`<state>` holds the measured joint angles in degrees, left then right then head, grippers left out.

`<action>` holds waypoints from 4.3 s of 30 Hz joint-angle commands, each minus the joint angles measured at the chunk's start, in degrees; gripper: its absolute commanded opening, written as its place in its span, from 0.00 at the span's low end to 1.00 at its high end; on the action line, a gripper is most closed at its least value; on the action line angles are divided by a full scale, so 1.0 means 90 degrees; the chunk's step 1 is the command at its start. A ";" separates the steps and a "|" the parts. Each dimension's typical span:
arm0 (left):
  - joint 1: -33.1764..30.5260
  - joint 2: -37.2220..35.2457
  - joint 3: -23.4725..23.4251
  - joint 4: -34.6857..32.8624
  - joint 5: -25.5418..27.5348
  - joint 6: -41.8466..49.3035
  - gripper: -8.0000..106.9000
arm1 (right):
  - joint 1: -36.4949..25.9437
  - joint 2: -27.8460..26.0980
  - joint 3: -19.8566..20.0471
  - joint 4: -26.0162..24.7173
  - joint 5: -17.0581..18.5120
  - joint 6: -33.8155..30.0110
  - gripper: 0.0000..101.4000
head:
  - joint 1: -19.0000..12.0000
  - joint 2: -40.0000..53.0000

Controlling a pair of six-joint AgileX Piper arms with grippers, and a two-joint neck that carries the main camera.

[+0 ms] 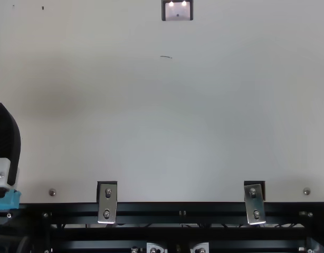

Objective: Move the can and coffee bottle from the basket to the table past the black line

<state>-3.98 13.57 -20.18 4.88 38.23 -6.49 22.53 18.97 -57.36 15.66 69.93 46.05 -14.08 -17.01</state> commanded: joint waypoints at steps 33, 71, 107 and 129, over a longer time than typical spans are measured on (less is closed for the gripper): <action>0.0000 0.0000 0.0000 0.0000 0.0000 0.0000 0.85 | 0.0000 0.0000 0.0000 0.0000 0.0000 0.0000 1.00 | -0.1125 0.6195; 0.2366 0.5419 -0.3811 -0.0765 -0.1665 0.0339 0.85 | 0.0000 0.0000 0.0000 0.0000 0.0000 0.0000 1.00 | -0.1125 0.6195; 0.4132 1.1061 -0.6545 -0.2859 0.0092 0.5851 0.85 | 0.0000 0.0000 0.0000 0.0000 0.0000 0.0000 1.00 | -0.1125 0.6195; 0.3617 1.3577 -0.8031 -0.2693 -0.0798 0.5125 0.85 | 0.0000 0.0000 0.0000 0.0000 0.0000 0.0000 1.00 | -0.1125 0.6195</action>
<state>28.57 134.38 -91.24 -19.77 30.85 40.23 22.53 18.97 -57.36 15.66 69.93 46.05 -23.17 38.12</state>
